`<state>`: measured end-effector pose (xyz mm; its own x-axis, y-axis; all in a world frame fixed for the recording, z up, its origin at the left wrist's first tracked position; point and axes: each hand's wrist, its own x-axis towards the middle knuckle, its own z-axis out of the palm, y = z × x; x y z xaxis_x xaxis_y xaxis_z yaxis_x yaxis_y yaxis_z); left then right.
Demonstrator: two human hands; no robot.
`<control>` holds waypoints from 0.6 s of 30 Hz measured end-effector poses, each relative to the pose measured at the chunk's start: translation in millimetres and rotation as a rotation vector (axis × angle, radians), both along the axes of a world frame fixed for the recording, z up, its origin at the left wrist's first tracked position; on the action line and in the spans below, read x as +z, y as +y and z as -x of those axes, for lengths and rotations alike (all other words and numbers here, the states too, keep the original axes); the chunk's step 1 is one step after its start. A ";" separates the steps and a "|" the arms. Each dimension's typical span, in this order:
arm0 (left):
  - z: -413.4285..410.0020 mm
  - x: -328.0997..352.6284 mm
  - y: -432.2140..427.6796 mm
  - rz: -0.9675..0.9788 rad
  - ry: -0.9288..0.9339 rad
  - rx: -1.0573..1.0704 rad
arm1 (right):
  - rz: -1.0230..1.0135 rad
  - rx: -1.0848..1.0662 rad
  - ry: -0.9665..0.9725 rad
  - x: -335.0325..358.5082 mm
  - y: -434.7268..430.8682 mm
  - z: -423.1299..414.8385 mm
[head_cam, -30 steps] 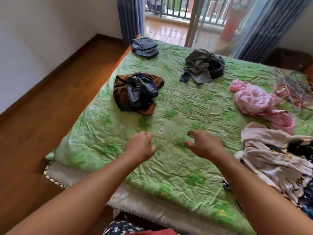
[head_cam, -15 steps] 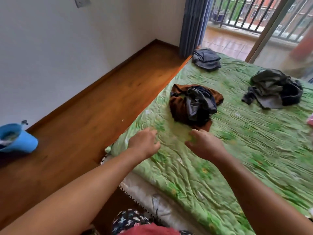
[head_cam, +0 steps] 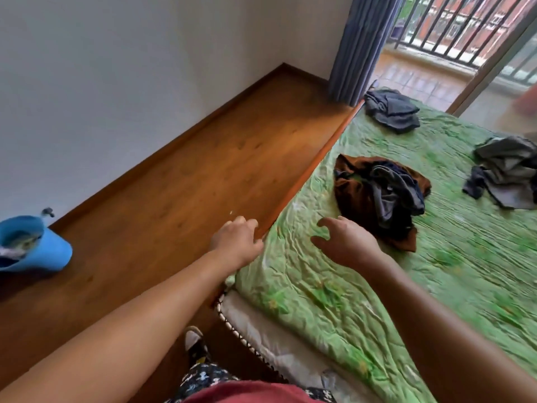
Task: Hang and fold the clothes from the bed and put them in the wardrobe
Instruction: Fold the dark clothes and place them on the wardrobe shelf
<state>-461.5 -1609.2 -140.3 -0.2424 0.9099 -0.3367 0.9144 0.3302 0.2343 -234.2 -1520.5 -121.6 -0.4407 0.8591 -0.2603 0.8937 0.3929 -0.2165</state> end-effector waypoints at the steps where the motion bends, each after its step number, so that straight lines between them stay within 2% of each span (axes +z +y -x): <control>1: 30.0 1.6 0.5 0.015 -0.001 0.001 | 0.007 -0.004 0.004 1.4 -0.7 27.8; 8: 182.0 41.0 14.9 0.013 0.035 -0.021 | -0.009 -0.018 0.024 20.8 4.5 169.0; 18: 264.8 43.4 53.3 -0.067 0.025 -0.066 | 0.039 -0.064 0.019 18.5 36.3 259.0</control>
<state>-726.3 -1555.9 -96.9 -0.1890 0.9443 -0.2695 0.9393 0.2538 0.2307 -493.2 -1484.2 -103.2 -0.3903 0.8751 -0.2861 0.9124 0.3259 -0.2476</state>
